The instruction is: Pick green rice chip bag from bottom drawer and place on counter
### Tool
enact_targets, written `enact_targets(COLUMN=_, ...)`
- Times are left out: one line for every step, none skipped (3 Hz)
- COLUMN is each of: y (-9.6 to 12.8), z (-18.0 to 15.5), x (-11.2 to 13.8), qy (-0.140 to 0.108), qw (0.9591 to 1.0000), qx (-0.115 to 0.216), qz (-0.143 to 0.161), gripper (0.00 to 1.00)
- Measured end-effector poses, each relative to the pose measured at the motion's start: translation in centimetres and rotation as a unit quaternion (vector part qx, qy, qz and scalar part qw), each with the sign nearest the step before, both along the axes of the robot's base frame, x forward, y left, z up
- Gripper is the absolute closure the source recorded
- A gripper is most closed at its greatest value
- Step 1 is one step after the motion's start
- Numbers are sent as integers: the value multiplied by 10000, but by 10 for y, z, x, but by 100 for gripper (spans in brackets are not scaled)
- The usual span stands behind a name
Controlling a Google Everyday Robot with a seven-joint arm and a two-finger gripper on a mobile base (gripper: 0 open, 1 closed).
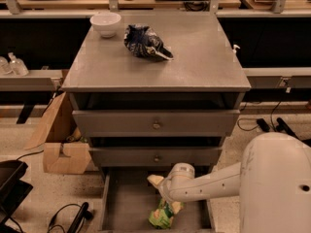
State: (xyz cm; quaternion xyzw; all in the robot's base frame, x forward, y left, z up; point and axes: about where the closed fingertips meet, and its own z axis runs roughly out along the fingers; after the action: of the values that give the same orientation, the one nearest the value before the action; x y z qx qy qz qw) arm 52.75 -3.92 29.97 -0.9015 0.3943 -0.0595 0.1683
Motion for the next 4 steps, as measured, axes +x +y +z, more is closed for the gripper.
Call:
enact_targets(y=-1, z=-7, x=4, qy=-186, qw=9994, qx=-104, qz=260, gripper=0)
enact_targets(y=-1, z=-7, x=4, qy=-187, qw=9994, qx=-104, qz=260, gripper=0)
enact_targets(y=5, z=-27, x=10, qy=-220, qw=9990, qx=-115, qz=363, gripper=0)
enact_targets(y=12, z=-64, x=16, qy=-236, qw=9978, qx=-257, qz=568, gripper=0)
